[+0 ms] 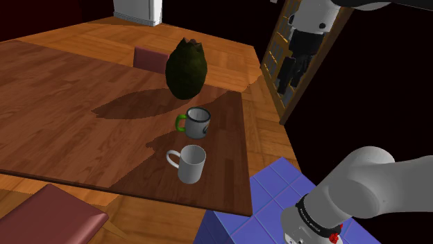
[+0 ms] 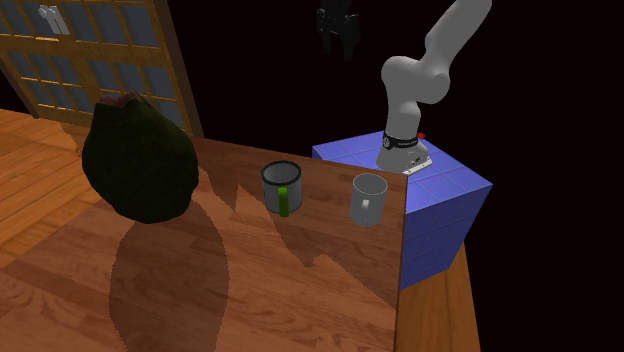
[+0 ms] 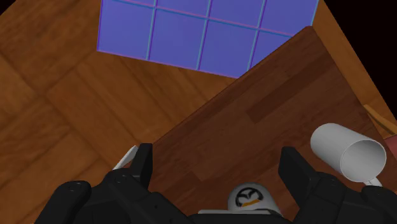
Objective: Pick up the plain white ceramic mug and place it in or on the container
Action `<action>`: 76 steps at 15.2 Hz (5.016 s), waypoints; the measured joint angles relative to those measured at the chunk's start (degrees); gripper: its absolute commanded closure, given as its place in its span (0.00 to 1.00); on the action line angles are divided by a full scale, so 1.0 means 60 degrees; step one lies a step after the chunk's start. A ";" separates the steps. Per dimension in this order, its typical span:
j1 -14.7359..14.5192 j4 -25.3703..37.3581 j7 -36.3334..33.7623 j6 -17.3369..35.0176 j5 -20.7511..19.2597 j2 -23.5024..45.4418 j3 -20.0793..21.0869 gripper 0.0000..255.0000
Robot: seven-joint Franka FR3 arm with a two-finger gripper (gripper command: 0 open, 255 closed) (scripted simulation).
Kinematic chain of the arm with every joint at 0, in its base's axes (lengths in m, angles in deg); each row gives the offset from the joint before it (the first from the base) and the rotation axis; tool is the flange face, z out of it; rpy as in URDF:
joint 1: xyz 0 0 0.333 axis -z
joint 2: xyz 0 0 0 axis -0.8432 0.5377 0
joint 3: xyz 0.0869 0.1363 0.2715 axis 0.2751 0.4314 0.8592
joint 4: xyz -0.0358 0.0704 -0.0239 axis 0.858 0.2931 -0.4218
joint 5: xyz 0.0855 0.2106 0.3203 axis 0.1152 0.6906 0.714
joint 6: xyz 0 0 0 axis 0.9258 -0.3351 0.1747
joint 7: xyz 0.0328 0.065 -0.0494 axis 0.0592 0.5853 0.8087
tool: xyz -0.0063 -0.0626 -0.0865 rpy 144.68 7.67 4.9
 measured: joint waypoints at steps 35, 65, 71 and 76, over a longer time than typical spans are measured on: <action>-0.1119 -0.1634 -0.4342 0.6888 0.1857 0.4514 0.4238 0.00; -0.1158 -0.0547 -0.4193 0.4931 0.1965 0.3604 0.3893 1.00; -0.1159 0.0044 -0.4203 0.4116 0.1957 0.3370 0.3780 1.00; -0.1135 0.0604 -0.4220 0.3474 0.1915 0.3288 0.3694 1.00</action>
